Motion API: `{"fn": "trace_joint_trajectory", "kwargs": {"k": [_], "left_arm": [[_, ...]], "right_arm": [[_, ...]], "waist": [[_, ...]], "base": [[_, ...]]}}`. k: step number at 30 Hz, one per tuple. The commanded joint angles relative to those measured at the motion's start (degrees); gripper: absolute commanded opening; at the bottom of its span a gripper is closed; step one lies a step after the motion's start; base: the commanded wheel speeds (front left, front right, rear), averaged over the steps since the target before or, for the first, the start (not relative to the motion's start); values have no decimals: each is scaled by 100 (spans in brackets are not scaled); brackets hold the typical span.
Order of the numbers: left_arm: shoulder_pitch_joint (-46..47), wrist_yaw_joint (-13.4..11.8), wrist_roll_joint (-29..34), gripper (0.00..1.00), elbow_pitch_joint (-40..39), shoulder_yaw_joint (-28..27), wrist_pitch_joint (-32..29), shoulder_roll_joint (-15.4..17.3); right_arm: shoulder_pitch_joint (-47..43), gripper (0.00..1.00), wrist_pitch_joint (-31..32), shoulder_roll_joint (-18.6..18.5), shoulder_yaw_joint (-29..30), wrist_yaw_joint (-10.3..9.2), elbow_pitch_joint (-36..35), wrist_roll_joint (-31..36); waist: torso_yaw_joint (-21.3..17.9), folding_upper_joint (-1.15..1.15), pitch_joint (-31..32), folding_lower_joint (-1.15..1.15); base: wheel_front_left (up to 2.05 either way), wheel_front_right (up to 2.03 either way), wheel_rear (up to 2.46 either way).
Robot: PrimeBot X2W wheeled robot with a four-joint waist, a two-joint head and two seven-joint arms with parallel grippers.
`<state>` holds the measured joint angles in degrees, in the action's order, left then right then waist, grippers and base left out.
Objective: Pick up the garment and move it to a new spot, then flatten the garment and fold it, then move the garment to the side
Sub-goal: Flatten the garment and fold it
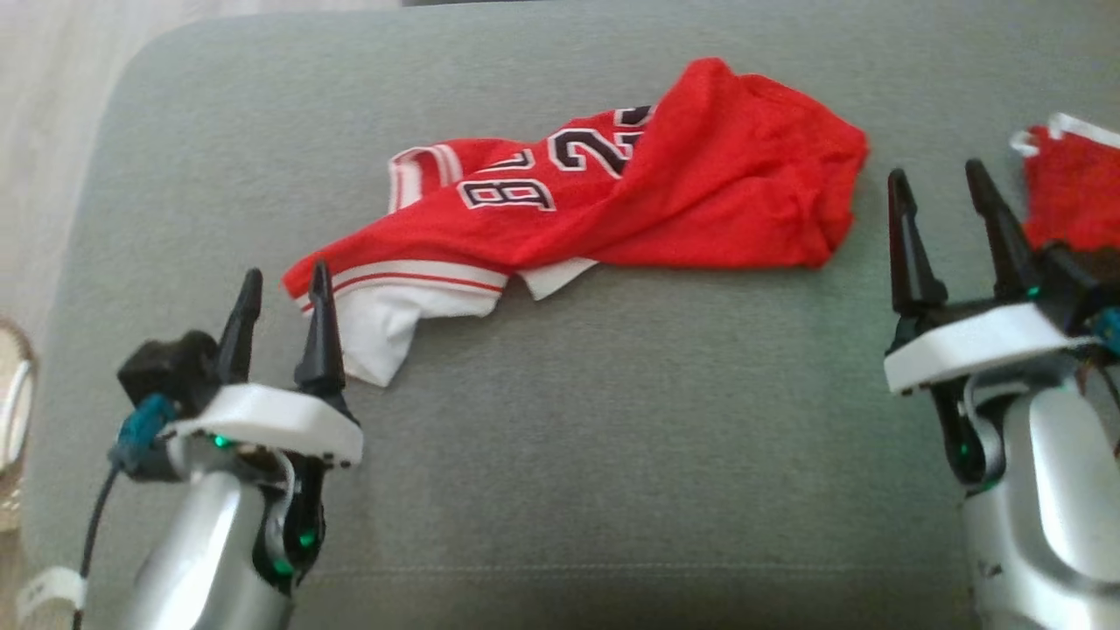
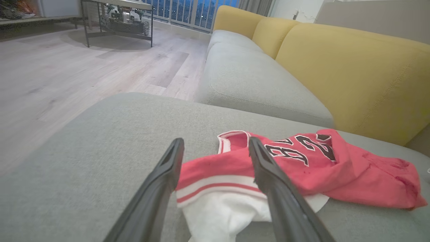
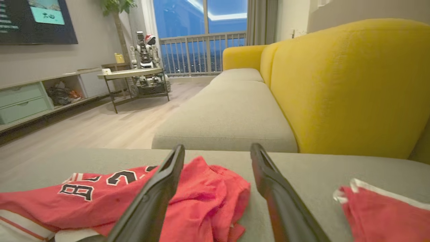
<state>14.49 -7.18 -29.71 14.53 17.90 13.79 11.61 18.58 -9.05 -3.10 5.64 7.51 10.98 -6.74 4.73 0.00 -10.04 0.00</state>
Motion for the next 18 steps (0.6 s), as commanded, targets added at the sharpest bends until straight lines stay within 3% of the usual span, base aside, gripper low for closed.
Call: {"fn": "trace_joint_trajectory", "kwargs": {"k": [1, 8, 14, 18], "left_arm": [[53, -56, 133, 100, -321, -185, 90, 79], [-165, 42, 366, 100, -939, -89, 117, -249], [-228, 257, 490, 100, -956, -46, 119, -526], [-195, 399, 566, 100, -888, -30, 119, -659]], "right_arm": [[371, 100, 81, 22, -94, -2, -207, 74], [990, 100, 660, -291, -44, -2, 429, 169], [1709, 100, 1266, -907, 16, -2, 1686, 86], [2133, 100, 1346, -1215, 111, -2, 2444, 87]], "waist": [[214, 0, -34, 0], [663, 0, -220, 0], [971, 0, -487, 0], [1108, 0, -660, 0]], "base": [[0, 0, 0], [0, 0, 0], [0, 0, 0], [0, 0, 0]]}}
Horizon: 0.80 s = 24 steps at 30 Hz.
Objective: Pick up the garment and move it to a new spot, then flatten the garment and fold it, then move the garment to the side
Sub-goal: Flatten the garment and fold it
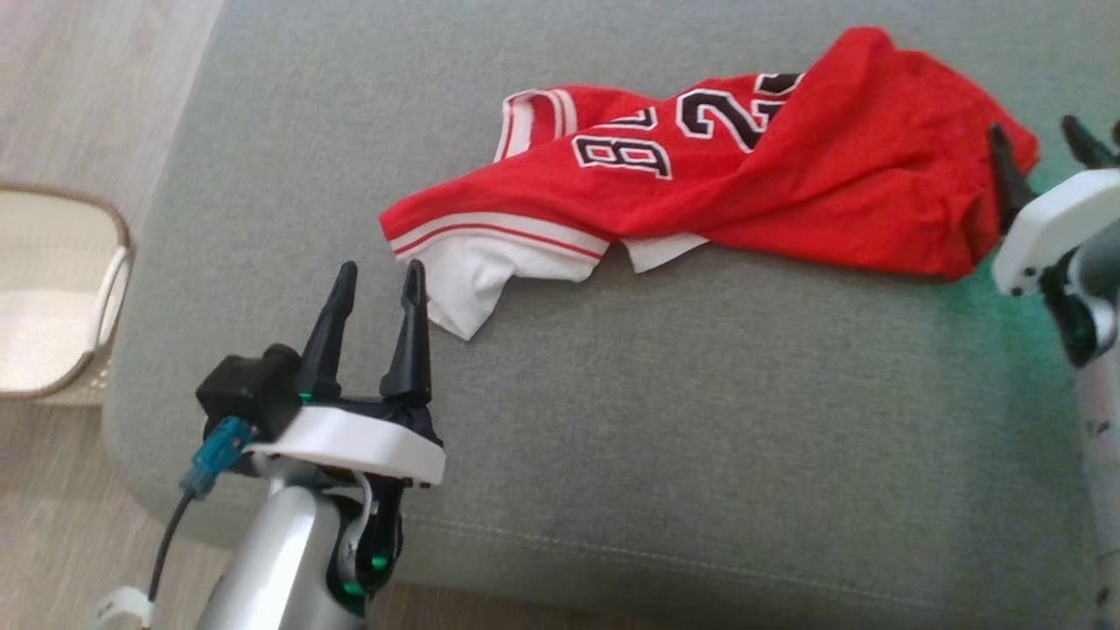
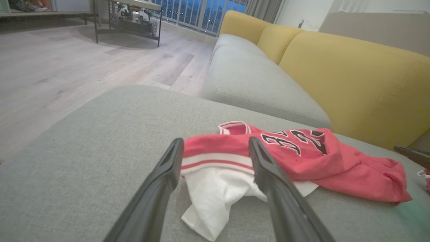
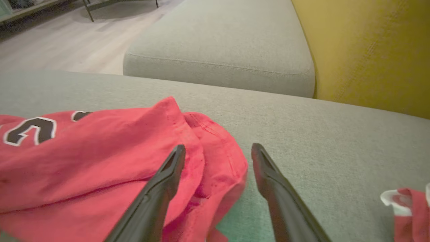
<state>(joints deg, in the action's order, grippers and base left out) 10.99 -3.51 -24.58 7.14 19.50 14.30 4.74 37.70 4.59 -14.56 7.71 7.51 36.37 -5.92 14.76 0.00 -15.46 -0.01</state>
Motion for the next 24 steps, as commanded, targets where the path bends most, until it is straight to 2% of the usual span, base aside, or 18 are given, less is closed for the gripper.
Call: {"fn": "trace_joint_trajectory", "kwargs": {"k": [1, 7, 24], "left_arm": [[164, 59, 64, 100, -136, -198, 69, 2], [221, 184, 148, 100, -65, -278, 69, -103], [380, 334, 217, 100, 39, -326, 70, -182]], "right_arm": [[315, 100, -39, -120, -113, -2, 58, -1], [749, 100, -196, -281, -380, -2, 743, -64], [1406, 100, -427, -400, -1153, -2, 1861, -417]], "waist": [[128, 0, -158, 1], [180, 0, -295, 1], [212, 0, -482, 1]], "base": [[0, 0, 0], [0, 0, 0], [0, 0, 0]]}}
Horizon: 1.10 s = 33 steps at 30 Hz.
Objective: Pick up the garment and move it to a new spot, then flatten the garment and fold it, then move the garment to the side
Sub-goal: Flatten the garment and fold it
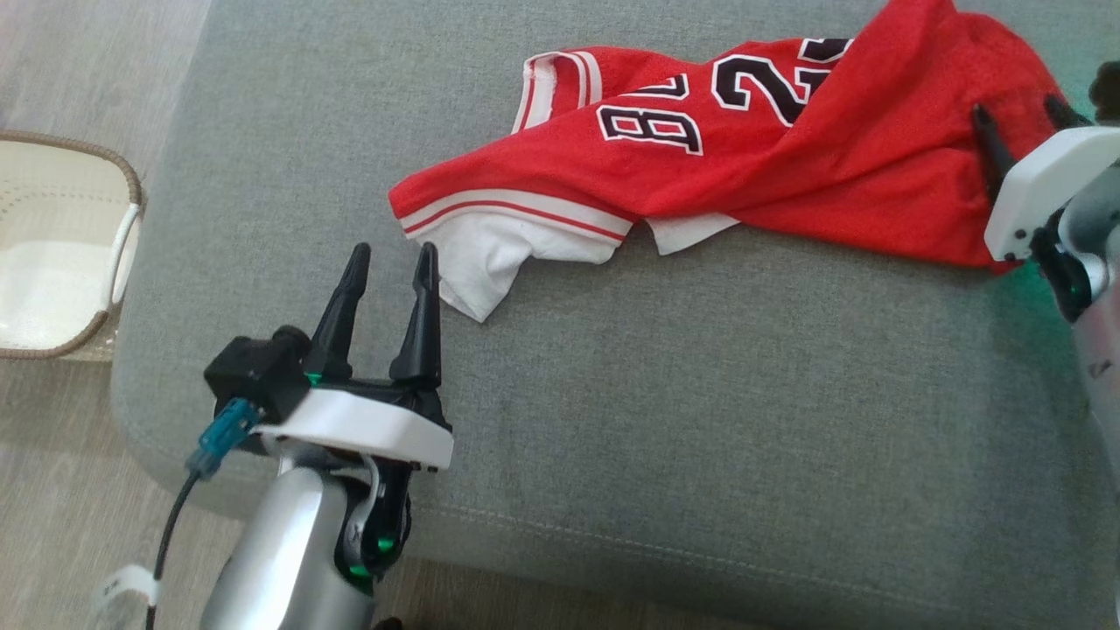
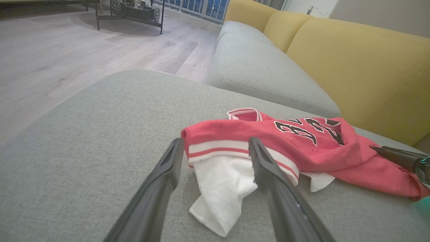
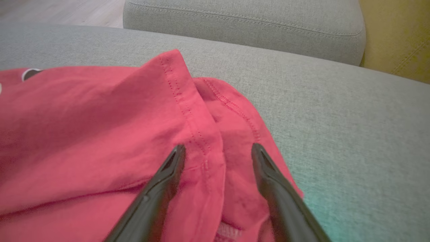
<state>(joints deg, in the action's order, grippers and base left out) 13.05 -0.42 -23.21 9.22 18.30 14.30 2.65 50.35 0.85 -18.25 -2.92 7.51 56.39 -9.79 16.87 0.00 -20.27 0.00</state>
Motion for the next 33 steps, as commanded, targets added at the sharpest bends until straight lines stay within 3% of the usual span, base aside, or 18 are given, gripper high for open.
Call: {"fn": "trace_joint_trajectory", "kwargs": {"k": [1, 5, 6, 7, 20, 26, 33], "left_arm": [[179, 27, 82, 100, -166, -208, 70, 26], [193, 11, 53, 100, -158, -207, 70, 24], [195, 5, 48, 100, -156, -204, 70, 24], [196, -3, 46, 100, -150, -203, 70, 24], [88, -39, 80, 100, -3, -270, 70, 23], [-43, -24, 135, 100, 54, -358, 70, 23], [-162, 31, 238, 100, 240, -371, 70, 44]], "right_arm": [[163, 100, -76, -34, -122, -2, -99, -55], [230, 98, -161, -31, -246, -2, 66, -163], [241, 22, -148, -13, -295, -2, 113, -208], [248, 0, -146, 6, -375, -2, 138, -251], [151, 0, -758, 24, -950, -2, -46, -790], [-274, 0, -737, 79, -1182, -2, -714, -1284], [-946, 0, -231, 47, -944, -2, -1773, -1894]], "waist": [[5, 0, -4, 0], [1, 0, -3, 0], [-2, 0, 1, 0], [-8, 0, 7, 0], [-344, 0, 447, 0], [-733, 0, 776, 0], [-1117, 0, 975, 0]], "base": [[0, 0, 0], [0, 0, 0], [0, 0, 0], [0, 0, 0], [0, 0, 0], [0, 0, 0], [0, 0, 0]]}}
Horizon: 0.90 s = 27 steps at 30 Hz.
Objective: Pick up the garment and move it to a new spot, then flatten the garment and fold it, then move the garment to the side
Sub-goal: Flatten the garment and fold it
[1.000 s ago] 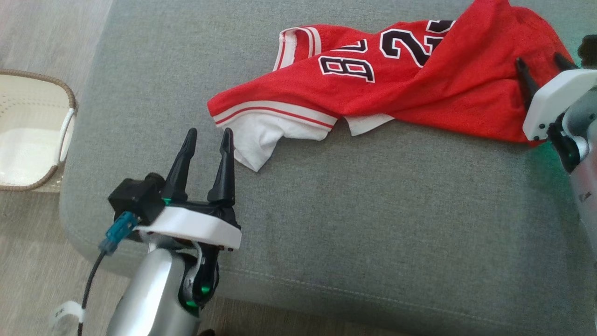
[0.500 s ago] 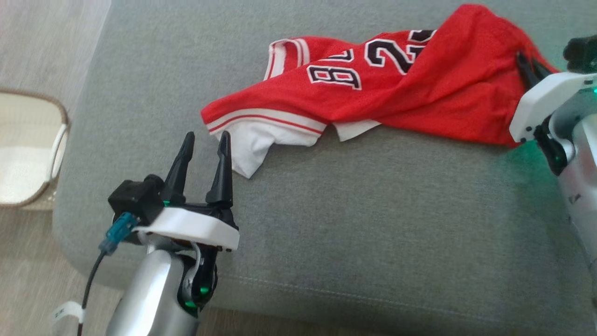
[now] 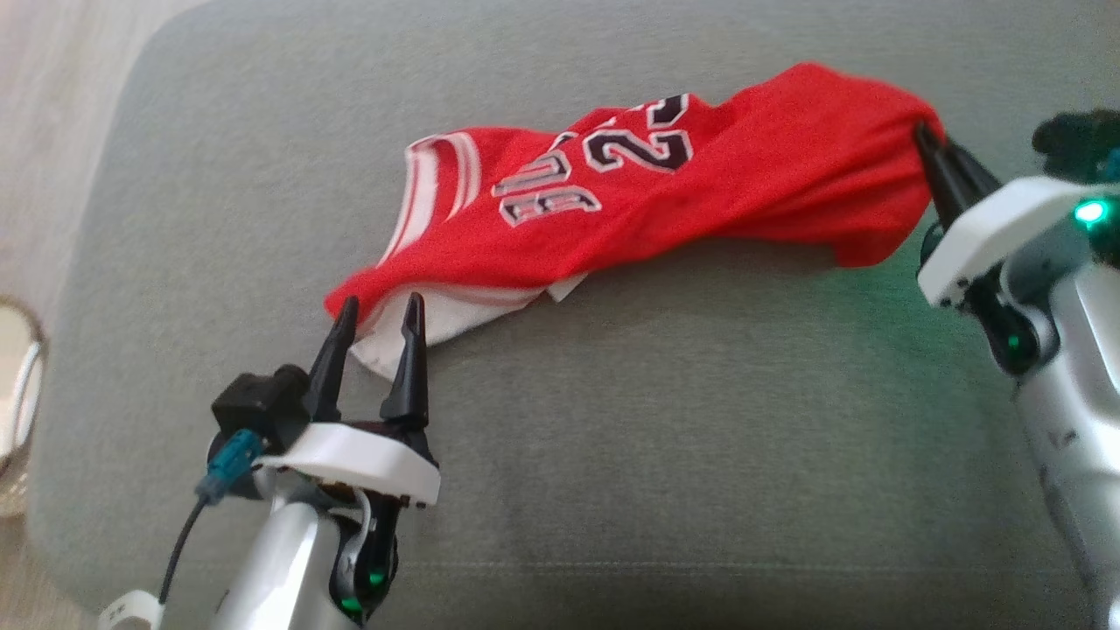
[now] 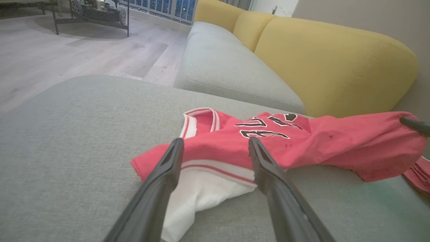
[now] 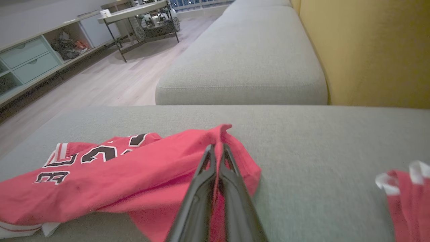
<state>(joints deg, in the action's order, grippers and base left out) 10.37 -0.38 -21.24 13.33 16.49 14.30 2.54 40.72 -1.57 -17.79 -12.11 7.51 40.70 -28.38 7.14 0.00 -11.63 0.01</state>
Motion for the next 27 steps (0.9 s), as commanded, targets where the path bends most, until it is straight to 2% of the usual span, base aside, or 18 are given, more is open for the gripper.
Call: {"fn": "trace_joint_trajectory", "kwargs": {"k": [1, 6, 13, 18, 23, 27], "left_arm": [[91, 37, 51, 100, -125, -183, 70, 65], [61, 77, 115, 100, 143, -89, 16, 160], [56, 58, 216, 100, 353, -47, -34, 359], [-85, 8, 242, 100, 508, -51, -215, 560], [-142, -175, 430, 100, 670, -27, -358, 766], [-18, -167, 541, 100, 881, 61, -424, 865]], "right_arm": [[-142, 0, 132, 7, 49, -2, -412, -103], [-1006, 0, 729, 176, 498, -2, -1568, -172], [-1655, 0, 1094, 729, 1030, -2, -2871, 317], [-1771, 0, 1160, 1083, 1141, -2, -3271, 619], [-1816, 0, 1177, 1197, 1136, -2, -3329, 738], [-1781, 0, 1224, 1235, 1134, -2, -3347, 754]], "waist": [[-197, 0, 130, -1], [-423, 0, 122, -1], [-565, 0, -77, -1], [-451, 0, -147, -1], [-362, 0, -113, -1], [-356, 0, -99, -1]], "base": [[0, 0, 0], [0, 0, 0], [0, 0, 0], [0, 0, 0], [0, 0, 0], [0, 0, 0]]}}
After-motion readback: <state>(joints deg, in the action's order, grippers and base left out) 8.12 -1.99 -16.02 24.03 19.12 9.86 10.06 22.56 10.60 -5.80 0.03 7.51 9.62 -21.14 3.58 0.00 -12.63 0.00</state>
